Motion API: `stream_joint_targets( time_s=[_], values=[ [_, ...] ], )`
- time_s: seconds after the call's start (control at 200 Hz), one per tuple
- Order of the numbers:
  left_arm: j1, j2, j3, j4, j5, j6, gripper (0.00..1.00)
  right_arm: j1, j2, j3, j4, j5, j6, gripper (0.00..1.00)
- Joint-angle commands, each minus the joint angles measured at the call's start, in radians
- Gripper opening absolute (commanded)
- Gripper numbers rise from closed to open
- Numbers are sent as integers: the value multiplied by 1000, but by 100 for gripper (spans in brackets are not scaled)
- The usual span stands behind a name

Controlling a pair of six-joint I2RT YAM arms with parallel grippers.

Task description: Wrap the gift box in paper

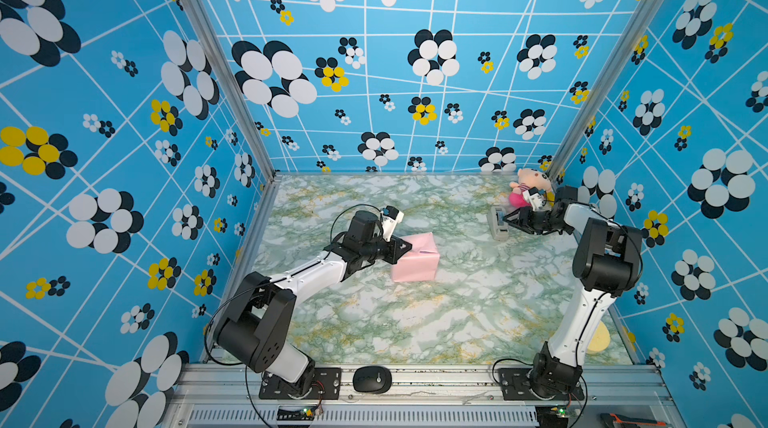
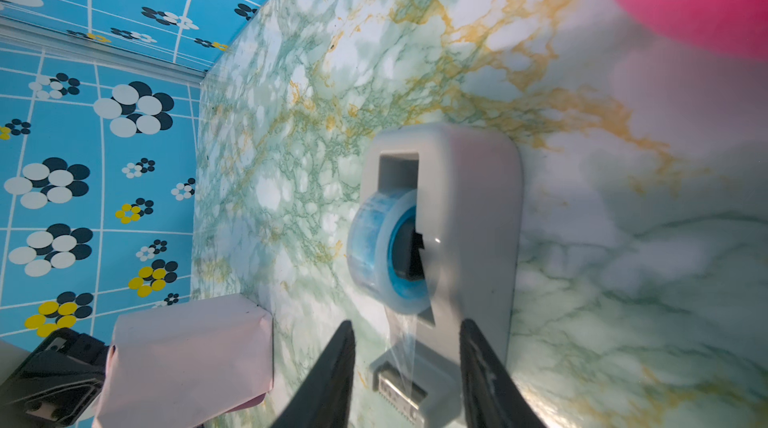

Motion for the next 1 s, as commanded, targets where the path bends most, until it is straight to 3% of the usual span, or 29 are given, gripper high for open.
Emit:
stream_joint_targets(
  time_s=[0.0, 0.995],
  values=[
    [2, 54, -13, -134, -79, 21, 6, -2, 26, 32, -87, -7, -43, 42],
    [1, 51, -3, -137, -76, 25, 6, 27, 157, 190, -313, -110, -165, 35]
  ],
)
